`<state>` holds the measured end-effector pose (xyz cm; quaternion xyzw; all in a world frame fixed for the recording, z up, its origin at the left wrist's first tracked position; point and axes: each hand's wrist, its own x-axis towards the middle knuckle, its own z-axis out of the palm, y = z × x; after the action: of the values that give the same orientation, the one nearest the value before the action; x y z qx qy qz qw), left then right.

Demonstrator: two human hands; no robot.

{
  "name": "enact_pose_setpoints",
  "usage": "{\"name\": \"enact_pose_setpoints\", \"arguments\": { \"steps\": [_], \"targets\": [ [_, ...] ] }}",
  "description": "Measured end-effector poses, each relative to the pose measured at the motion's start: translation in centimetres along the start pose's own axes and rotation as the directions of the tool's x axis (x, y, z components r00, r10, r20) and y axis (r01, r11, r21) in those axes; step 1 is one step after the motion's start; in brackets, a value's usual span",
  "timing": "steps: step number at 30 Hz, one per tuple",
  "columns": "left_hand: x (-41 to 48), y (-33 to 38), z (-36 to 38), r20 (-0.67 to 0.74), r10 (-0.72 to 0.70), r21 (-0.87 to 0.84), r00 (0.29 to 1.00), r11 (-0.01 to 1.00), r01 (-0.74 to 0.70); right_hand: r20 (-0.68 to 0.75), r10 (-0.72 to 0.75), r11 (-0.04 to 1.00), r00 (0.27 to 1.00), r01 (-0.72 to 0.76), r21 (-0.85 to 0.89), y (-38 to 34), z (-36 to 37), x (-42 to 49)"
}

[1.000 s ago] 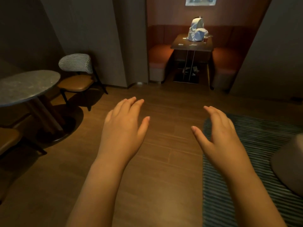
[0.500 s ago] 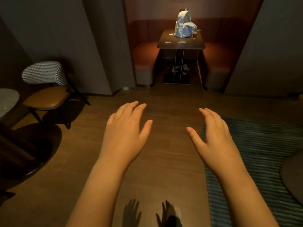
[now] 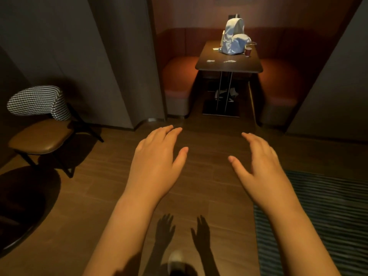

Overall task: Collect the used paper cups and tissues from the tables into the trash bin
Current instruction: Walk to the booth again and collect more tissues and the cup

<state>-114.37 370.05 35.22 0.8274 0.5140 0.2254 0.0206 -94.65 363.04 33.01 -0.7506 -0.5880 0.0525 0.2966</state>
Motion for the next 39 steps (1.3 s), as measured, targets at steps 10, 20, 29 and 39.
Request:
{"name": "enact_pose_setpoints", "arguments": {
  "steps": [10,20,29,39],
  "targets": [
    [23.0,-7.0,9.3,0.026,0.041,-0.095,0.999,0.995,-0.038,-0.021,0.037,0.997,0.999,-0.038,-0.064,2.5,7.1,23.1],
    [42.8,-9.9,17.4,0.181,0.078,-0.156,0.98,0.987,-0.05,0.056,0.135,0.991,0.989,-0.134,-0.019,6.2,13.1,40.2],
    [60.5,-7.5,26.0,0.076,0.102,-0.158,0.992,0.983,-0.089,0.042,0.218,0.974,0.975,-0.22,0.05,14.9,14.5,59.4],
    [80.7,-3.2,33.8,0.077,0.099,-0.188,0.992,0.979,-0.083,-0.006,0.17,0.98,0.985,-0.168,0.111,24.8,14.0,80.0]
  ]
}}
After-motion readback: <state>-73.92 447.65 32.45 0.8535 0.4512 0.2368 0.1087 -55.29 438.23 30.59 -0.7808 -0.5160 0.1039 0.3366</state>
